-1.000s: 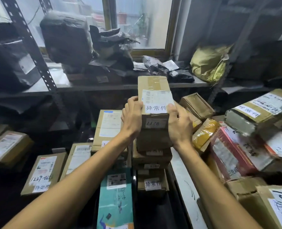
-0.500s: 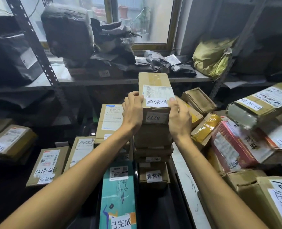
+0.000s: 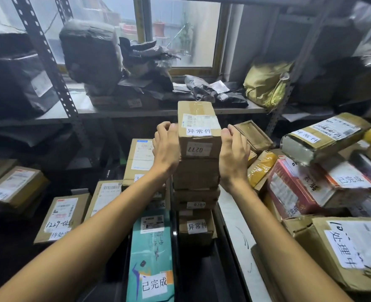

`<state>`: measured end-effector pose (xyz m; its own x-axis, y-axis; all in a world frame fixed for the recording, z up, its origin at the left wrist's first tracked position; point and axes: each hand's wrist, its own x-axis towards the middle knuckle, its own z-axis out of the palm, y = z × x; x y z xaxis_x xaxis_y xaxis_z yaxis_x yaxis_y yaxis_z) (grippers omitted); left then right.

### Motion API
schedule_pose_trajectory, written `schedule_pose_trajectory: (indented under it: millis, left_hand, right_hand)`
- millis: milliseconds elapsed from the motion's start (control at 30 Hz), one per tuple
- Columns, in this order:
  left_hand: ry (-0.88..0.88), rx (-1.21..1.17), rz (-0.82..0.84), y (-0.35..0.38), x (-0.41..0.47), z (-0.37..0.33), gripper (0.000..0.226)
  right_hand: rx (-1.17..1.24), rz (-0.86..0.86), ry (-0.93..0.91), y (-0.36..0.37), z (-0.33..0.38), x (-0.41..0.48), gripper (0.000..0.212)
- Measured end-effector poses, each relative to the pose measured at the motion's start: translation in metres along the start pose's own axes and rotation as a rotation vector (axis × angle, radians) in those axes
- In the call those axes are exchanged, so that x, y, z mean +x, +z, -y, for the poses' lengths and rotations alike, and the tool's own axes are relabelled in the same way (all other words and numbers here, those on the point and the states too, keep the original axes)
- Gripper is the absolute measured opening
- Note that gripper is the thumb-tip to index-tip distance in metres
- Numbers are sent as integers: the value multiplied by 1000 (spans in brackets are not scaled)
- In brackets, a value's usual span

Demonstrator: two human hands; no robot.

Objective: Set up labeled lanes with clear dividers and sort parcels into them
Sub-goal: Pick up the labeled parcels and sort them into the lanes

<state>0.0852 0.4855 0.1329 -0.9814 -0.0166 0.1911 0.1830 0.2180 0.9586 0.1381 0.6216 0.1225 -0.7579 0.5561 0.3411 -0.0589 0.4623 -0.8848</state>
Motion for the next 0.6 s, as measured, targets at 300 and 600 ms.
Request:
schedule_pose_trajectory:
  millis: [300, 600]
  left_hand:
    - [96, 40, -22, -47, -59, -17, 46]
    - [33, 223, -168, -162, -139, -2, 49]
  right_hand:
    - [-67, 91, -354, -21, 44, -56, 71]
    - [178, 561, -393, 40, 81, -142, 66]
